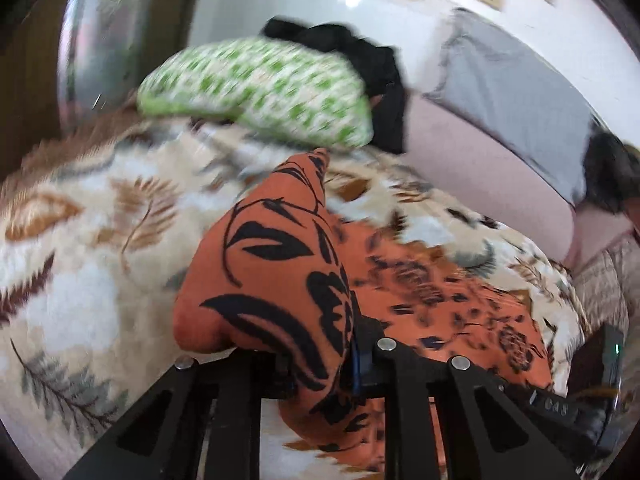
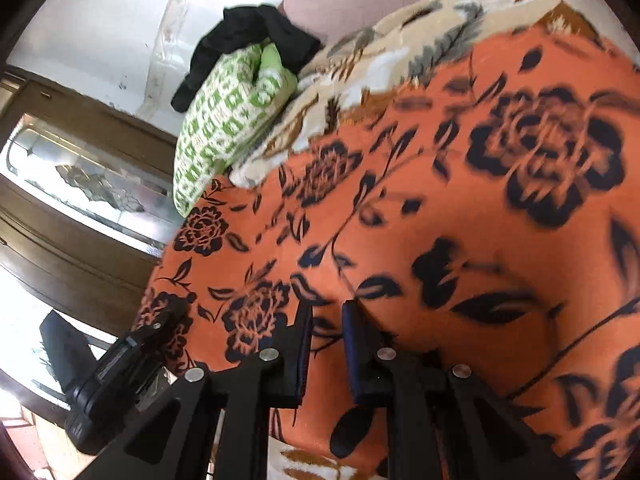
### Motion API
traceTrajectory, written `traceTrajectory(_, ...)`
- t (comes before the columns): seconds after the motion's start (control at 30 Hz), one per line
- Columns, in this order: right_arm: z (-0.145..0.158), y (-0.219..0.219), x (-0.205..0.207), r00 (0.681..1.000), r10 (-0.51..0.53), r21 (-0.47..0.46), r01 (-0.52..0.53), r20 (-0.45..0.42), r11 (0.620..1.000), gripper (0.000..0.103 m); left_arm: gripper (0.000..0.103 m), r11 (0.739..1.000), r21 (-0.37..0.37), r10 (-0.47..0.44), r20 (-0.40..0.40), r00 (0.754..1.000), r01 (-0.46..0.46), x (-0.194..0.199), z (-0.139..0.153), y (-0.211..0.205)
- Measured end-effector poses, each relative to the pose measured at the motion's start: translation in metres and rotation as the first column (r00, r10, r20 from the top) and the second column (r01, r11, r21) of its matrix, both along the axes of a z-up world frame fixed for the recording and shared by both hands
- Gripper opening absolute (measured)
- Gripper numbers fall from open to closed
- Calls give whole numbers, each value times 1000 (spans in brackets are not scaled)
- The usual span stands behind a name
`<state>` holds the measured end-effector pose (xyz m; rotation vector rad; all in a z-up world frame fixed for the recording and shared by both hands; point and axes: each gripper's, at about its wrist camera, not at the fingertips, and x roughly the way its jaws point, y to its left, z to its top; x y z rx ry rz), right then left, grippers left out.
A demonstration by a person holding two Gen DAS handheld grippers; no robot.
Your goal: Fold small clothes
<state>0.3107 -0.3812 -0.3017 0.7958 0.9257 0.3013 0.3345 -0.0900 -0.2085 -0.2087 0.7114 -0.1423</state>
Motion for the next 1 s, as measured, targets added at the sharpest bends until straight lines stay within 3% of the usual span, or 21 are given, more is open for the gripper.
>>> traceTrajectory(0.2, 16, -68, -5, 995, -71, 68, 66, 65, 995, 17, 20, 982, 100, -163, 56, 985, 157, -13, 10, -89)
traceTrajectory(0.3, 23, -103, -11, 990, -103, 104, 93, 100, 990, 17, 20, 953, 158, -263, 2, 965, 259, -12, -17, -141)
traceTrajectory(0.4, 21, -129, -16, 987, -126, 157, 110, 95, 981, 17, 25, 913, 211, -322, -151, 935, 348, -6, -60, -175)
traceTrajectory(0.43, 16, -136, -17, 987, -140, 187, 123, 81, 975, 18, 26, 908, 230, -324, -149, 934, 351, -7, -62, -177)
traceTrajectory(0.47, 12, -141, -17, 987, -144, 215, 128, 64, 968, 20, 28, 901, 236, -342, -126, 931, 363, -9, -56, -176)
traceTrajectory(0.5, 7, -143, -15, 989, -143, 237, 129, 42, 963, 25, 37, 898, 212, -368, -121, 922, 386, -9, -50, -173)
traceTrajectory(0.53, 3, -142, -13, 991, -135, 250, 127, 13, 960, 39, 46, 895, 166, -398, -120, 909, 414, -9, -43, -167)
traceTrajectory(0.57, -1, -141, -10, 992, -125, 250, 123, -6, 961, 61, 49, 890, 96, -435, -117, 893, 446, -8, -35, -157)
traceTrajectory(0.6, -3, -136, -6, 993, -114, 257, 115, -16, 960, 66, 51, 884, 48, -458, -108, 882, 465, -9, -30, -148)
traceTrajectory(0.7, 5, -127, -2, 994, -96, 332, 75, 50, 941, 69, 52, 863, -33, -505, -34, 862, 504, -18, -10, -119)
traceTrajectory(0.77, 9, -119, 1, 995, -77, 380, 47, 63, 924, 70, 52, 865, -24, -500, 21, 866, 501, -23, 0, -104)
traceTrajectory(0.83, 8, -106, 7, 997, -61, 352, 41, 45, 935, 70, 58, 877, -6, -479, 43, 876, 480, -20, 4, -88)
traceTrajectory(0.93, 5, -89, 18, 999, -41, 346, 30, 23, 938, 70, 59, 911, 20, -412, -14, 911, 412, 0, -8, -68)
traceTrajectory(1.0, 4, -78, 27, 999, -47, 322, 43, 4, 946, 71, 59, 927, -7, -373, -134, 918, 376, 17, -29, -61)
